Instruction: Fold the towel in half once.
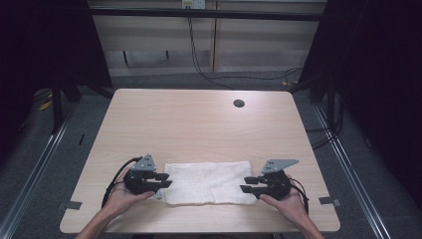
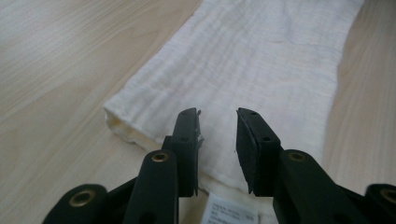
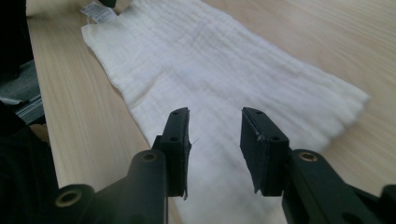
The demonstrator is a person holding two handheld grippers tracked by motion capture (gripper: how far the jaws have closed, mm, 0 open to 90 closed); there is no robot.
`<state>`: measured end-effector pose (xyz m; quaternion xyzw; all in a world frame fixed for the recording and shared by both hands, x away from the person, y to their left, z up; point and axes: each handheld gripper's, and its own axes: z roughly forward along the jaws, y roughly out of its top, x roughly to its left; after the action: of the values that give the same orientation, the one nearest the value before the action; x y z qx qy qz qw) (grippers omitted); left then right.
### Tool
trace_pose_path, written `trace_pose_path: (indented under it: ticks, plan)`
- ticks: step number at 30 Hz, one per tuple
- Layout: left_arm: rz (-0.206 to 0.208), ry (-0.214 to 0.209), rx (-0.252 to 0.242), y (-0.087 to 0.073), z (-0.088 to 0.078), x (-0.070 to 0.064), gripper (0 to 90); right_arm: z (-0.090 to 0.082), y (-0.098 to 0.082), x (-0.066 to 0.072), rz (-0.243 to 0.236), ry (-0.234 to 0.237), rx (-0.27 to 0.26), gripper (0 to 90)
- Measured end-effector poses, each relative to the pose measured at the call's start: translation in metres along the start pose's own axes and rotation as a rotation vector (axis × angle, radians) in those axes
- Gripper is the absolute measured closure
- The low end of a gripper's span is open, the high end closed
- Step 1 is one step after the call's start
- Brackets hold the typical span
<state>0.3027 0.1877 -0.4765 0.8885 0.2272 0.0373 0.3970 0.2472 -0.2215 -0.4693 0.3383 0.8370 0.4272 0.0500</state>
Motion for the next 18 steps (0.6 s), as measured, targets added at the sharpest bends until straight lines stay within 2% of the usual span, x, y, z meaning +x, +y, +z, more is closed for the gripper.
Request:
trace_pose_path:
  ticks: [2, 3, 6, 7, 8, 9, 10, 14, 15, 16, 17, 18]
  plan:
    - [-0.006, -0.014, 0.027, 0.003, 0.009, 0.008, 65.9, 0.013, 0.008, -0.001, -0.008, 0.012, 0.023, 57.6]
    - [-0.001, 0.005, 0.04, 0.004, 0.011, 0.009, 63.7, 0.022, 0.013, 0.0, -0.016, 0.015, 0.038, 56.8]
    - [-0.013, 0.018, 0.053, 0.007, 0.019, 0.018, 63.1, 0.041, 0.022, 0.002, -0.035, 0.028, 0.063, 55.4]
    - [-0.02, 0.015, 0.057, 0.007, 0.021, 0.02, 63.1, 0.051, 0.026, 0.005, -0.047, 0.046, 0.07, 55.1]
    - [-0.01, 0.027, 0.068, 0.006, 0.022, 0.021, 63.9, 0.057, 0.028, 0.007, -0.049, 0.058, 0.077, 54.6]
    - [-0.003, 0.041, 0.072, 0.005, 0.023, 0.021, 66.4, 0.065, 0.032, 0.012, -0.067, 0.068, 0.096, 54.2]
    - [0.003, 0.032, 0.083, 0.004, 0.024, 0.022, 67.7, 0.071, 0.035, 0.015, -0.079, 0.076, 0.11, 54.0]
    - [0.02, 0.047, 0.099, 0.007, 0.027, 0.019, 77.9, 0.088, 0.039, 0.026, -0.119, 0.102, 0.126, 54.4]
    - [0.026, 0.043, 0.095, 0.007, 0.027, 0.018, 81.2, 0.093, 0.038, 0.03, -0.152, 0.092, 0.137, 54.5]
    - [0.044, 0.041, 0.097, 0.007, 0.028, 0.018, 82.7, 0.095, 0.037, 0.033, -0.161, 0.086, 0.149, 54.7]
    - [0.029, 0.04, 0.093, 0.007, 0.029, 0.016, 84.0, 0.096, 0.035, 0.036, -0.177, 0.069, 0.148, 54.9]
    - [0.035, 0.038, 0.094, 0.008, 0.029, 0.015, 85.3, 0.096, 0.034, 0.037, -0.177, 0.058, 0.145, 56.8]
